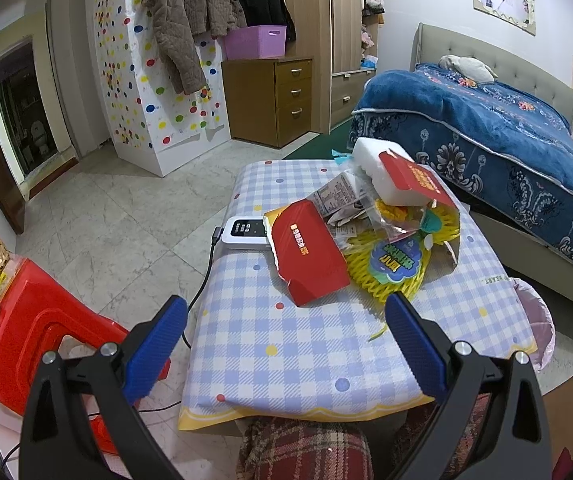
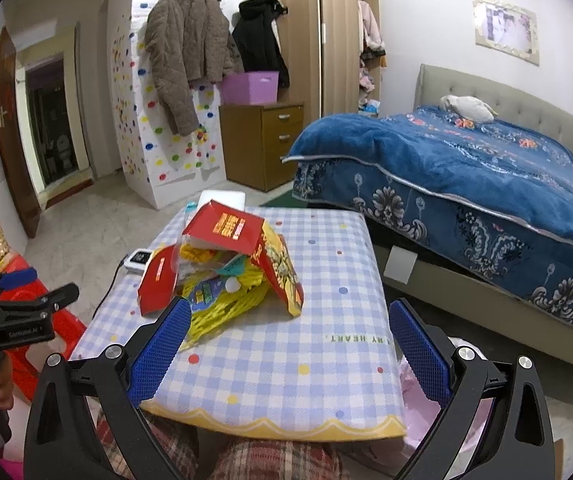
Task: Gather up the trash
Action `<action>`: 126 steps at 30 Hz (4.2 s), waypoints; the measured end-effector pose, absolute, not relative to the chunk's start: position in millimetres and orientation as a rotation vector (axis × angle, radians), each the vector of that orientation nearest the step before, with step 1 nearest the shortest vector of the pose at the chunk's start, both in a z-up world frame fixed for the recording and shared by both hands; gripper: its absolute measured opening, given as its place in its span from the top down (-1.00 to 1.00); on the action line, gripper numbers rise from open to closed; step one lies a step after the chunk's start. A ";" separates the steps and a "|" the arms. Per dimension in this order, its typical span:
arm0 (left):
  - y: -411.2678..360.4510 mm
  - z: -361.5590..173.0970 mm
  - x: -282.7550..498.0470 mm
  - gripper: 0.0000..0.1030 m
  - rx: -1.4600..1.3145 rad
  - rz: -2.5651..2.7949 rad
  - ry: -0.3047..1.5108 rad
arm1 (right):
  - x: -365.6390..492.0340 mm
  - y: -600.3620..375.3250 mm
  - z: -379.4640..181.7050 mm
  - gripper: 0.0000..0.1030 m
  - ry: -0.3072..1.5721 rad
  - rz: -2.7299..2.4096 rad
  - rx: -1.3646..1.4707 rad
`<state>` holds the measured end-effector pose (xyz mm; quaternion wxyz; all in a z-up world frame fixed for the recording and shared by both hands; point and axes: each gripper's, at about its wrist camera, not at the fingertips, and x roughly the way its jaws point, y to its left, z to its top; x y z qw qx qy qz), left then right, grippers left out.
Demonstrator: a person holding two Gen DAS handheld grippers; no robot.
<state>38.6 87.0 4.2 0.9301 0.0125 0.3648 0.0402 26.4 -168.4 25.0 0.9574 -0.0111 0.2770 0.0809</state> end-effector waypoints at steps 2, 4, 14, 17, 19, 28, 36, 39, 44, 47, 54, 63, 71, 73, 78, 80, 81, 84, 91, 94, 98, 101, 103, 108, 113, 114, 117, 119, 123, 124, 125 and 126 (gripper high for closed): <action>89.1 -1.0 41.6 -0.87 0.026 0.087 0.757 | 30.1 -167.6 21.4 -0.89 0.541 0.165 -0.044; 91.2 -6.9 45.3 -0.87 0.030 0.099 0.768 | 36.1 -165.9 15.1 -0.89 0.537 0.207 -0.040; 95.1 -28.5 63.7 -0.87 0.044 0.091 0.799 | 88.2 -155.5 -33.0 -0.83 0.698 0.169 -0.119; 92.9 -33.0 70.4 -0.87 0.051 0.077 0.785 | 106.3 -154.5 -51.2 -0.75 0.752 0.200 -0.118; 90.3 -37.5 77.0 -0.87 0.070 0.071 0.791 | 116.3 -153.0 -62.5 -0.41 0.795 0.224 -0.125; 92.2 -53.2 96.9 -0.87 0.051 0.116 0.816 | 163.0 -135.7 -86.2 -0.11 0.781 0.247 -0.195; 79.5 -58.5 99.4 -0.87 0.084 0.067 0.852 | 185.7 -118.7 -92.4 0.44 0.728 0.276 -0.263; 82.0 -56.9 95.6 -0.87 0.082 0.071 0.851 | 190.9 -124.8 -89.5 0.64 0.748 0.281 -0.196; 90.8 -46.8 88.8 -0.87 0.053 0.071 0.830 | 177.6 -164.5 -60.8 0.90 0.728 0.255 0.010; 84.5 -37.8 86.6 -0.87 0.061 0.059 0.804 | 165.4 -184.4 -45.3 1.00 0.733 0.241 0.097; 41.5 -16.2 102.8 -0.87 0.104 -0.020 0.739 | 130.3 -212.7 -18.5 1.00 0.725 0.163 0.147; -17.8 -8.5 160.1 -0.87 0.082 -0.006 0.711 | 108.7 -249.8 -9.4 1.00 0.655 0.080 0.147; -49.2 -19.9 193.6 -0.87 0.124 0.047 0.723 | 112.8 -271.6 -19.4 1.00 0.674 0.081 0.193; -53.9 -26.6 205.0 -0.87 0.157 0.080 0.738 | 113.3 -273.5 -22.4 0.99 0.683 0.084 0.199; -52.6 -37.8 214.5 -0.78 0.191 0.112 0.763 | 112.3 -274.4 -27.5 0.99 0.700 0.089 0.206; -47.3 -37.9 214.1 -0.48 0.177 0.098 0.769 | 109.7 -275.1 -26.6 0.99 0.696 0.089 0.209; -44.1 -36.7 213.0 -0.34 0.165 0.085 0.769 | 107.8 -275.4 -26.0 0.99 0.691 0.088 0.207; -34.4 -29.2 202.8 -0.26 0.135 0.046 0.745 | 103.4 -278.5 -25.2 1.00 0.678 0.093 0.219; -26.7 9.6 136.1 -0.24 0.065 -0.154 0.629 | 86.0 -286.9 -19.3 1.00 0.647 0.069 0.230; -42.4 10.2 112.0 -0.24 0.071 -0.223 0.611 | 73.9 -291.7 -17.2 1.00 0.643 0.043 0.226; -80.9 -3.0 87.6 -0.24 0.090 -0.335 0.616 | 55.9 -305.1 -20.2 1.00 0.653 -0.017 0.226; -113.5 -15.9 78.4 -0.24 0.141 -0.401 0.621 | 44.3 -319.2 -24.2 1.00 0.665 -0.073 0.225; -138.0 -27.4 76.2 -0.24 0.165 -0.459 0.639 | 38.8 -329.6 -26.7 1.00 0.671 -0.110 0.229; -182.6 -47.4 77.0 -0.26 0.199 -0.548 0.682 | 26.3 -365.4 -38.5 1.00 0.697 -0.215 0.255; -220.4 -62.6 88.7 -0.27 0.227 -0.609 0.716 | 23.5 -394.0 -56.3 1.00 0.742 -0.294 0.285; -230.7 -66.2 91.7 -0.28 0.234 -0.624 0.722 | 24.4 -400.1 -60.2 1.00 0.752 -0.311 0.293; -248.0 -73.7 99.5 -0.29 0.255 -0.649 0.732 | 28.1 -416.6 -69.2 1.00 0.777 -0.353 0.310; -260.4 -76.9 103.0 -0.31 0.265 -0.661 0.735 | 31.3 -427.5 -76.3 1.00 0.795 -0.378 0.317; -285.9 -84.3 111.1 -0.33 0.290 -0.696 0.745 | 40.2 -442.6 -89.9 1.00 0.832 -0.413 0.315; -291.3 -86.2 113.0 -0.33 0.294 -0.703 0.748 | 42.8 -444.8 -92.7 1.00 0.841 -0.419 0.315; -295.1 -87.7 114.9 -0.33 0.297 -0.709 0.751 | 45.3 -447.4 -96.2 1.00 0.848 -0.425 0.315; -300.6 -89.4 117.1 -0.34 0.304 -0.716 0.753 | 48.7 -449.7 -99.6 1.00 0.856 -0.429 0.314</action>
